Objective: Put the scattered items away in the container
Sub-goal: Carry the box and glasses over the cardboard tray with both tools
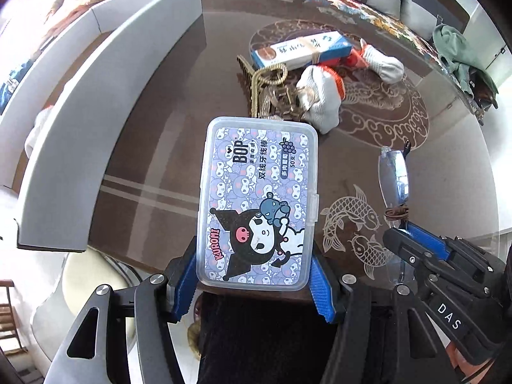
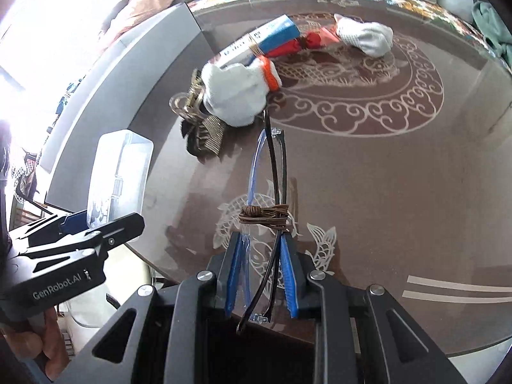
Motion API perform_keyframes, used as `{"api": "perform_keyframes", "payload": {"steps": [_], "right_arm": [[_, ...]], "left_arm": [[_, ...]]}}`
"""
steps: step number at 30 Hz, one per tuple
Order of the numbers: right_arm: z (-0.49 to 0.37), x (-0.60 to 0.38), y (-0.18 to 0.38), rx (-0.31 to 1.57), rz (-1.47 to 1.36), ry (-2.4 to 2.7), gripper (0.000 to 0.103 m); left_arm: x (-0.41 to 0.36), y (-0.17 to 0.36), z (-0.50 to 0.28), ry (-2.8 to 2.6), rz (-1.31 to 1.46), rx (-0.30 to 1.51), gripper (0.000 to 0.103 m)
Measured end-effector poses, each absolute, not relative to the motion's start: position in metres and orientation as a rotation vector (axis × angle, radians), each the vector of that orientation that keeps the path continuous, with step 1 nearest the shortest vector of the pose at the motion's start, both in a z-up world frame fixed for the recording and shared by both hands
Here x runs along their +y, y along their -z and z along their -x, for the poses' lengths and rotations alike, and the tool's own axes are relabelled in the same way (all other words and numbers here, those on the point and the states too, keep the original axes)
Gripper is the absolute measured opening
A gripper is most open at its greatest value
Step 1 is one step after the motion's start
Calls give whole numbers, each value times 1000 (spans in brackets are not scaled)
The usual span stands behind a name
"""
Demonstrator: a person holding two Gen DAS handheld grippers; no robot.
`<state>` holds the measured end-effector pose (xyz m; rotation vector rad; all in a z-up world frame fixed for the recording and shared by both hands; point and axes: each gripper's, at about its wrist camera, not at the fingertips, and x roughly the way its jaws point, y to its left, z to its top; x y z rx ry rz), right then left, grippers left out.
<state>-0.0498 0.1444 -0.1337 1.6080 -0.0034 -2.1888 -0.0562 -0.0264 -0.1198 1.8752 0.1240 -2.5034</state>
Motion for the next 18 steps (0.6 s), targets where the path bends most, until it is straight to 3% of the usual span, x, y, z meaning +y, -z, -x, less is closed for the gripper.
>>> {"api": "perform_keyframes", "payload": {"steps": [18], "right_arm": [[48, 93, 95, -6, -1476, 2232, 24]], "left_arm": [[-58, 74, 54, 2568, -1677, 118, 60]]}}
